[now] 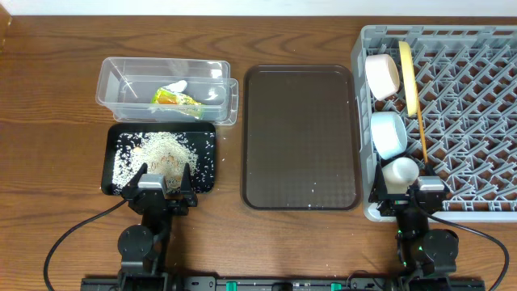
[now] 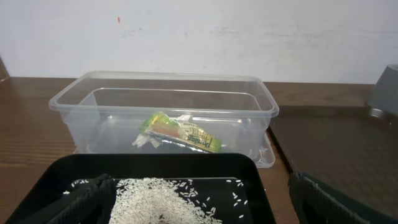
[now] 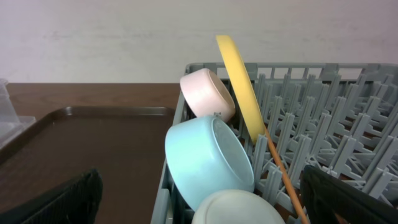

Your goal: Sort waste into correct bins and load items into the dishwasher rack

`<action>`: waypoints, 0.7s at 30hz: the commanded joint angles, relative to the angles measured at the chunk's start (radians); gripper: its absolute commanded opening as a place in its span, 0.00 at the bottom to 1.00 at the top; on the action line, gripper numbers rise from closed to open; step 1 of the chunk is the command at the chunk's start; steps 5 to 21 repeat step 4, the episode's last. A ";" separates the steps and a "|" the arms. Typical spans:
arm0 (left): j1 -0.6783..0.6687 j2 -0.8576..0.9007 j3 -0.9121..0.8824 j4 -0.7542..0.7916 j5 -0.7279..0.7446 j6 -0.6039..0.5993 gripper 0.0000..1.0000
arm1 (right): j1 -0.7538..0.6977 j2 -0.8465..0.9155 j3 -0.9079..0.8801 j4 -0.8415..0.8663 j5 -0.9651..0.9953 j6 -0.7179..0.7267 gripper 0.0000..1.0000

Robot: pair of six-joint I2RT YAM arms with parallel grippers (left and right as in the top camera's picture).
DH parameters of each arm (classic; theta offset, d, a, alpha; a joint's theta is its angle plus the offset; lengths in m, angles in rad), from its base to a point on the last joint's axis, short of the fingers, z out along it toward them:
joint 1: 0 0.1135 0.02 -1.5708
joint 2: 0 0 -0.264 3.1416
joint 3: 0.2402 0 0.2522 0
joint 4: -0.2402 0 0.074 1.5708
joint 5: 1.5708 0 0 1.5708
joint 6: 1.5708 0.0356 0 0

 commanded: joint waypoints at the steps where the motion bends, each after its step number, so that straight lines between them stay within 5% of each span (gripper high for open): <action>1: 0.005 -0.006 -0.012 -0.042 0.006 0.014 0.91 | 0.014 -0.006 -0.001 -0.003 0.010 0.010 0.99; 21: 0.005 -0.006 -0.012 -0.042 0.006 0.014 0.91 | 0.014 -0.006 -0.001 -0.003 0.009 0.010 0.99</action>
